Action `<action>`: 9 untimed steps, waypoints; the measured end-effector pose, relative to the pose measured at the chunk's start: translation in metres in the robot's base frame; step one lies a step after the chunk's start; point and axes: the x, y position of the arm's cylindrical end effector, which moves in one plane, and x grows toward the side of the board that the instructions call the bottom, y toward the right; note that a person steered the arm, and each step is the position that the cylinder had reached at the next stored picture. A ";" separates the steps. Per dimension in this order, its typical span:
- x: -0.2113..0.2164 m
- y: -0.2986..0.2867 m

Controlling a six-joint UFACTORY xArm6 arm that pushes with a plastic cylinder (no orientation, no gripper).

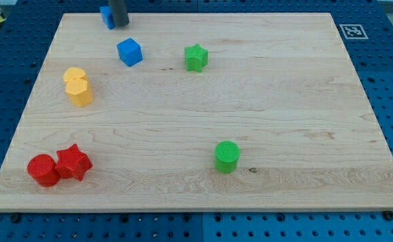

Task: Move the blue cube below to the blue triangle

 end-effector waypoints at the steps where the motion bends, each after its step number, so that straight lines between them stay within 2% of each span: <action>1: 0.000 0.008; 2: 0.002 0.042; 3: 0.025 0.074; 5: 0.097 0.108; 7: 0.132 0.107; 8: 0.155 0.080; 9: 0.158 0.079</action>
